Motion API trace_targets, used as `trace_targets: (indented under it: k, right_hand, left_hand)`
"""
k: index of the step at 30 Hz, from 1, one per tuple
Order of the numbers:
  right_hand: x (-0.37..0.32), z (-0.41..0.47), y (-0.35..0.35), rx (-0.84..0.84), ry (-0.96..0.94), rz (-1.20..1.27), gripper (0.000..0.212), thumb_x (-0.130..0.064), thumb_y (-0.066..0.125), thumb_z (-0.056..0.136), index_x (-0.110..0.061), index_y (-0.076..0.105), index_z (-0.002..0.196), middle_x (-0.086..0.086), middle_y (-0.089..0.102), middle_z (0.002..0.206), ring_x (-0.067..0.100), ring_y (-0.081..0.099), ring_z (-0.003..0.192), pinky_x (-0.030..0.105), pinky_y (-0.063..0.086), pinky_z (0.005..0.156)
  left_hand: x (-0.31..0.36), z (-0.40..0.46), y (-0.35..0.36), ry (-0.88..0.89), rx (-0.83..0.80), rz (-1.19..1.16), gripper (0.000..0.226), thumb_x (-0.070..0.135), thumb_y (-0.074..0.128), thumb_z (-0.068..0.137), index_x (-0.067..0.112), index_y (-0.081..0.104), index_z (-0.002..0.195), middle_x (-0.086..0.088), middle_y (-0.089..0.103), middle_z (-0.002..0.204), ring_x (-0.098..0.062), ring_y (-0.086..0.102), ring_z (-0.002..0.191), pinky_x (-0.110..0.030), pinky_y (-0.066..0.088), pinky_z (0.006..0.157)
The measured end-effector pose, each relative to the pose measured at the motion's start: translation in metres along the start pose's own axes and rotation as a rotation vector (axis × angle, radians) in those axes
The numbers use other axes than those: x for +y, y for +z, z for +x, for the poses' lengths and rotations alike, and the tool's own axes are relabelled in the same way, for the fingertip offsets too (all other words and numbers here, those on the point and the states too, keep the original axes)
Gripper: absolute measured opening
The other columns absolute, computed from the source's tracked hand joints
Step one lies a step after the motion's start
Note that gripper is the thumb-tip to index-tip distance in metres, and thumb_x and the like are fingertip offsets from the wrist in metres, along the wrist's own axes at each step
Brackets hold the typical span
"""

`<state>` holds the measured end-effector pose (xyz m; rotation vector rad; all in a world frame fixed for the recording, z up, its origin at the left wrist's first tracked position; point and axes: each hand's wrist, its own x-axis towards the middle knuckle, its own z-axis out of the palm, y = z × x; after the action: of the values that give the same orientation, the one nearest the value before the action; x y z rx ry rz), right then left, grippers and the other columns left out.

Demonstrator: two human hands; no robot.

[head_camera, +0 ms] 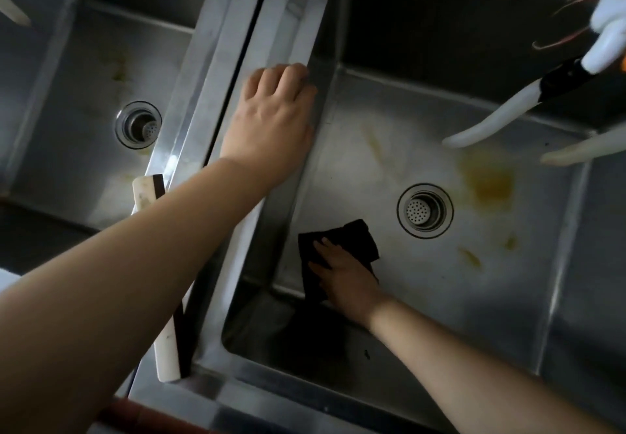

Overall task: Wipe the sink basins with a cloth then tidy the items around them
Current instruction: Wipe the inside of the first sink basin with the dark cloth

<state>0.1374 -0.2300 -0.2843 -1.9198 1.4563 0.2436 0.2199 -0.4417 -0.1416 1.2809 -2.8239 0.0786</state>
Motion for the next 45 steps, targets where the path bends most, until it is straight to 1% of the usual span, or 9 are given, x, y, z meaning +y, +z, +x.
trace_targets:
  k: [2, 8, 11, 13, 22, 25, 29, 34, 45]
  right_hand:
    - [0.011, 0.010, 0.019, -0.012, -0.059, -0.165, 0.069, -0.035, 0.088, 0.054, -0.018, 0.067, 0.117, 0.011, 0.054, 0.134, 0.031, 0.050, 0.125, 0.047, 0.034, 0.101]
    - [0.003, 0.034, 0.038, 0.006, -0.360, -0.301, 0.061, -0.047, 0.078, 0.065, -0.028, 0.064, 0.121, 0.001, 0.055, 0.134, 0.024, 0.050, 0.126, 0.042, 0.033, 0.103]
    - [0.005, 0.039, 0.041, 0.010, -0.400, -0.368, 0.046, -0.045, 0.052, 0.082, -0.030, 0.059, 0.126, -0.002, 0.053, 0.137, 0.022, 0.047, 0.129, 0.041, 0.022, 0.113]
    - [0.012, 0.042, 0.040, -0.043, -0.399, -0.393, 0.052, -0.043, 0.033, 0.085, -0.030, 0.056, 0.129, -0.002, 0.050, 0.140, 0.022, 0.040, 0.134, 0.040, 0.009, 0.116]
    - [0.074, 0.093, -0.023, 0.233, -0.032, -0.324, 0.058, -0.045, 0.046, 0.083, -0.027, 0.046, 0.138, 0.005, 0.043, 0.145, 0.029, 0.040, 0.134, 0.052, 0.011, 0.109]
    - [0.097, 0.113, -0.046, 0.289, 0.054, -0.301, 0.065, -0.045, 0.054, 0.089, -0.029, 0.028, 0.146, 0.005, 0.026, 0.154, 0.029, 0.021, 0.143, 0.055, -0.004, 0.111]
    - [0.117, 0.138, -0.078, 0.298, 0.163, -0.309, 0.061, -0.049, 0.030, 0.097, -0.033, 0.001, 0.149, 0.001, -0.005, 0.159, 0.024, -0.010, 0.145, 0.052, -0.018, 0.109]
    - [0.136, 0.172, -0.109, 0.333, 0.270, -0.295, 0.060, -0.051, 0.020, 0.098, -0.032, -0.005, 0.149, 0.000, -0.010, 0.158, 0.023, -0.014, 0.145, 0.055, -0.013, 0.110]
    - [0.169, 0.188, -0.139, 0.412, 0.384, -0.199, 0.057, -0.046, 0.022, 0.099, -0.032, 0.003, 0.150, -0.002, -0.005, 0.159, 0.020, -0.012, 0.145, 0.055, -0.011, 0.111]
  left_hand:
    - [0.002, 0.000, 0.002, -0.005, 0.001, 0.023, 0.038, 0.020, 0.046, 0.081, 0.006, 0.058, 0.114, -0.013, 0.050, 0.127, -0.034, 0.047, 0.115, -0.042, 0.029, 0.104]
    - [0.003, -0.001, 0.006, 0.002, 0.035, 0.056, 0.026, 0.013, 0.047, 0.083, 0.003, 0.058, 0.103, -0.017, 0.052, 0.125, -0.038, 0.049, 0.111, -0.046, 0.034, 0.101]
    - [0.001, 0.001, 0.009, 0.007, 0.055, 0.056, 0.023, 0.010, 0.047, 0.081, 0.002, 0.060, 0.099, -0.017, 0.054, 0.123, -0.037, 0.052, 0.109, -0.045, 0.035, 0.100]
    - [0.001, 0.001, 0.011, 0.019, 0.083, 0.065, 0.022, 0.008, 0.049, 0.079, 0.003, 0.060, 0.097, -0.017, 0.056, 0.121, -0.037, 0.052, 0.108, -0.043, 0.033, 0.099]
    - [-0.001, 0.004, 0.015, 0.055, 0.156, 0.079, 0.025, 0.006, 0.044, 0.079, 0.005, 0.063, 0.095, -0.016, 0.059, 0.119, -0.036, 0.054, 0.108, -0.041, 0.033, 0.098]
    - [-0.002, 0.005, 0.017, 0.056, 0.167, 0.078, 0.023, 0.007, 0.045, 0.080, 0.006, 0.064, 0.094, -0.016, 0.058, 0.121, -0.035, 0.053, 0.110, -0.041, 0.032, 0.099]
    - [-0.002, 0.006, 0.016, 0.047, 0.155, 0.066, 0.028, 0.010, 0.039, 0.085, 0.006, 0.064, 0.097, -0.017, 0.057, 0.123, -0.035, 0.051, 0.113, -0.042, 0.030, 0.102]
    - [-0.002, 0.007, 0.016, 0.033, 0.145, 0.051, 0.035, 0.012, 0.031, 0.090, 0.006, 0.064, 0.099, -0.016, 0.056, 0.125, -0.035, 0.052, 0.114, -0.041, 0.030, 0.103]
    - [-0.002, 0.007, 0.019, 0.043, 0.170, 0.042, 0.025, 0.009, 0.040, 0.087, 0.006, 0.063, 0.098, -0.019, 0.056, 0.125, -0.035, 0.049, 0.113, -0.042, 0.031, 0.102]
